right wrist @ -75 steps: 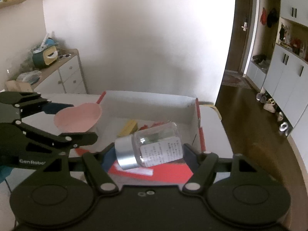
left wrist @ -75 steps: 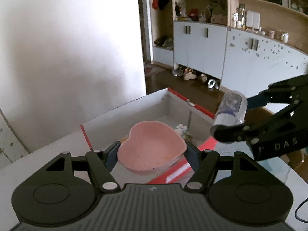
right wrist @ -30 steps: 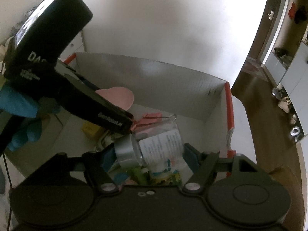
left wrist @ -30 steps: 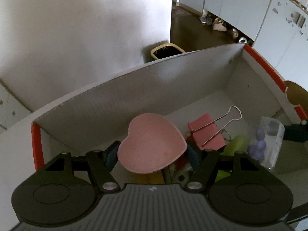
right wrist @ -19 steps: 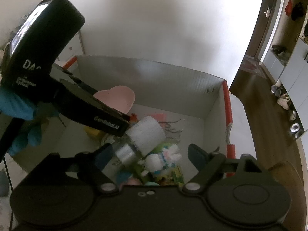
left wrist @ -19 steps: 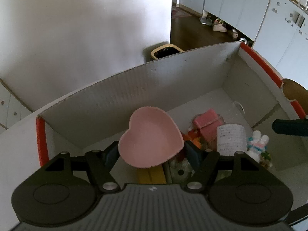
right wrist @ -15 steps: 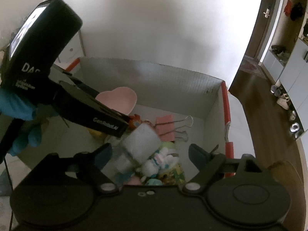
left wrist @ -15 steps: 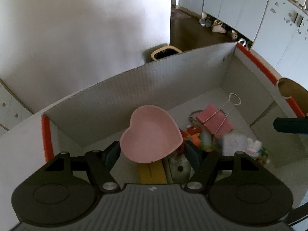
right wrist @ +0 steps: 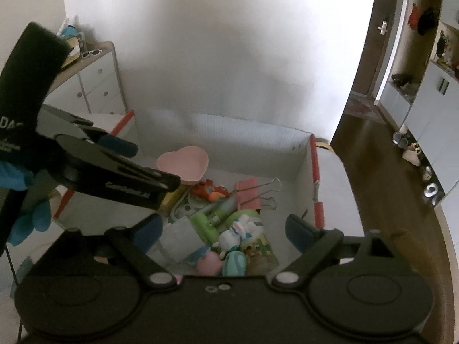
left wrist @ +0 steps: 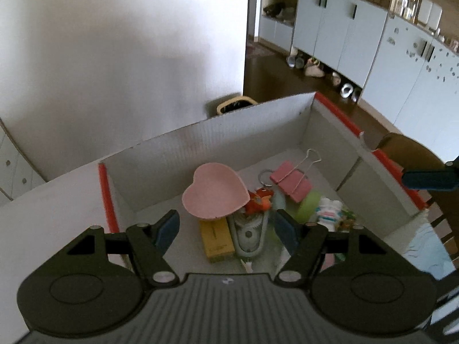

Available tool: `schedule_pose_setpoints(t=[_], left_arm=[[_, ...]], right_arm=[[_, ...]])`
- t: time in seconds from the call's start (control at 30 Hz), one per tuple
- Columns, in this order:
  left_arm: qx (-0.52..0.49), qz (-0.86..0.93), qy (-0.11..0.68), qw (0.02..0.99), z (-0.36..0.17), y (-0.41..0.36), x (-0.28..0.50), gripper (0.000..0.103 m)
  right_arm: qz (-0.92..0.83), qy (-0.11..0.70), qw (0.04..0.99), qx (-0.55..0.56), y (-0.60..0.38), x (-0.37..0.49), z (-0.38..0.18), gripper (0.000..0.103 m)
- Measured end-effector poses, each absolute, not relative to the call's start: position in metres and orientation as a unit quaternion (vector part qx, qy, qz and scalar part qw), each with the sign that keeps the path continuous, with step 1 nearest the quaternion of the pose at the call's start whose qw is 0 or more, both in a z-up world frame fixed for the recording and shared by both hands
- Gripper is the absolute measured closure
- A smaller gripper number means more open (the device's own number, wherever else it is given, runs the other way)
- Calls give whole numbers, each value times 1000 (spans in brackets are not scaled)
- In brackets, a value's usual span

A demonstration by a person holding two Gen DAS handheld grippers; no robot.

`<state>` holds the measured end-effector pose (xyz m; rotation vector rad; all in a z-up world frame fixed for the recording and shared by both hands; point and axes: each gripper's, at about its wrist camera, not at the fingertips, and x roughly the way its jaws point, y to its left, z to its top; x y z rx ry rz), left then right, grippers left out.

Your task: Organize rigid objects

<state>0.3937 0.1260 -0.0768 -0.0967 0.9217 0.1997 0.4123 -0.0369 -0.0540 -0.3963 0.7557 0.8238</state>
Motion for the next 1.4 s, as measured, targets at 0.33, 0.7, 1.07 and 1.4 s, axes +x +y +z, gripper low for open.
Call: schedule_pose_setpoints(t=[0.33, 0.7, 1.07, 1.4], left_arm=[[-52, 78, 403, 910, -46, 110, 345, 31], [-47, 62, 363, 928, -26, 97, 289, 21], [-64, 50, 338, 938, -16, 85, 237, 14], [-99, 65, 319, 940, -11, 83, 198, 0]], right_arm=[[377, 342, 846, -160, -60, 386, -32, 8], [371, 321, 864, -114, -89, 351, -11, 1], [374, 304, 874, -71, -118, 317, -3, 0], [383, 296, 874, -38, -137, 289, 2, 0]])
